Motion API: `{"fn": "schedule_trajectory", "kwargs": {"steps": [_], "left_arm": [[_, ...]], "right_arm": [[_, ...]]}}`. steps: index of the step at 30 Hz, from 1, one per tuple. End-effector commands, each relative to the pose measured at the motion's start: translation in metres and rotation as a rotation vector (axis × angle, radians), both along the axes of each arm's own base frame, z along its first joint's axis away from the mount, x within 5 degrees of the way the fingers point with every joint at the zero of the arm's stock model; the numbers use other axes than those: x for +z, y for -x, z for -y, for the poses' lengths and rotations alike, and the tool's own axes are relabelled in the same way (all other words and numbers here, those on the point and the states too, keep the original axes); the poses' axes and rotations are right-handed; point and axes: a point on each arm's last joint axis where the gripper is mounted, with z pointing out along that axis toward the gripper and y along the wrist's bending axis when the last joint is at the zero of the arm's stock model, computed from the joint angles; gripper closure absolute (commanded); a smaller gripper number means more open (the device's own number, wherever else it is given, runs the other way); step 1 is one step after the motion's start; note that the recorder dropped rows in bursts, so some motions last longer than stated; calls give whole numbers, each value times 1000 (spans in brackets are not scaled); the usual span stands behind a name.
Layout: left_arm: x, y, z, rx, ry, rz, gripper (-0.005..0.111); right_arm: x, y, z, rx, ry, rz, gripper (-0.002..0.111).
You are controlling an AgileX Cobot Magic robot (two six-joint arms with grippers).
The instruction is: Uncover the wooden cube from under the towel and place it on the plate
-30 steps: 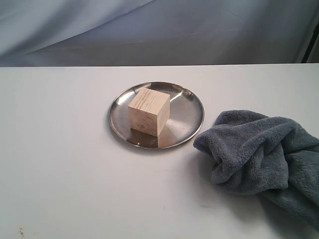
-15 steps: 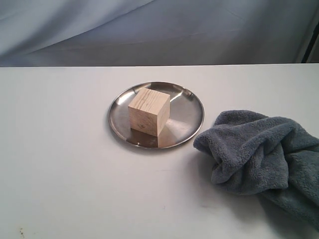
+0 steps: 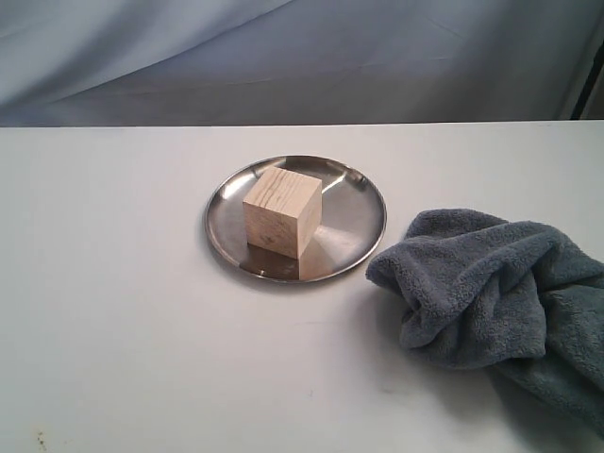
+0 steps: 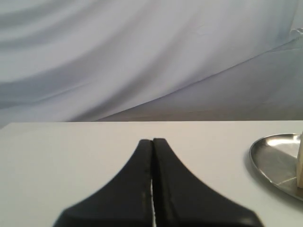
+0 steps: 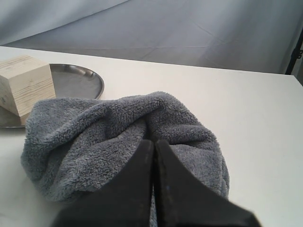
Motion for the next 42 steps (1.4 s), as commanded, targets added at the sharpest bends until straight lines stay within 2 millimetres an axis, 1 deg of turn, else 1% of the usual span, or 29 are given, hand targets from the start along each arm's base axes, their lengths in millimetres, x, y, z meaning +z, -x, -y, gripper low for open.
{"fn": "schedule_trajectory", "kwargs": {"steps": [1, 42], "left_arm": [[-7, 0, 0, -3, 13, -59, 107], [-8, 0, 0, -4, 12, -70, 107]], "right_arm": [[-2, 0, 0, 5, -9, -6, 105], [-2, 0, 0, 5, -9, -6, 105]]}}
